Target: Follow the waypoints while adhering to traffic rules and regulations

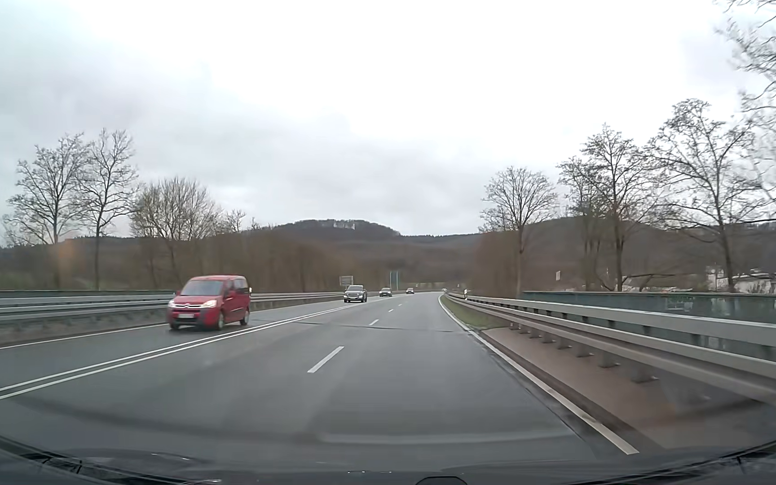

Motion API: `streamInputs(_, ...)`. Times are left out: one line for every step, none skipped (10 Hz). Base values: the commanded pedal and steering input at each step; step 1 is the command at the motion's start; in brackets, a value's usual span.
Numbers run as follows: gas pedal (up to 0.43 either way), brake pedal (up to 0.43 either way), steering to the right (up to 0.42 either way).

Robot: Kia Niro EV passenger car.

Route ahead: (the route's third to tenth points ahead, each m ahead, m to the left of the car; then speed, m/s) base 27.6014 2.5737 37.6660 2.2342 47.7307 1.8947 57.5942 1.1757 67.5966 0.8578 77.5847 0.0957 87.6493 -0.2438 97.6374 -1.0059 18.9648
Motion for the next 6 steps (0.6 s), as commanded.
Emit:
streamInputs(0.350, 0.000, 0.006)
streamInputs(0.350, 0.000, 0.006)
streamInputs(0.350, 0.000, 0.006)
streamInputs(0.339, 0.000, 0.008)
streamInputs(0.339, 0.000, 0.009)
streamInputs(0.331, 0.000, 0.009)
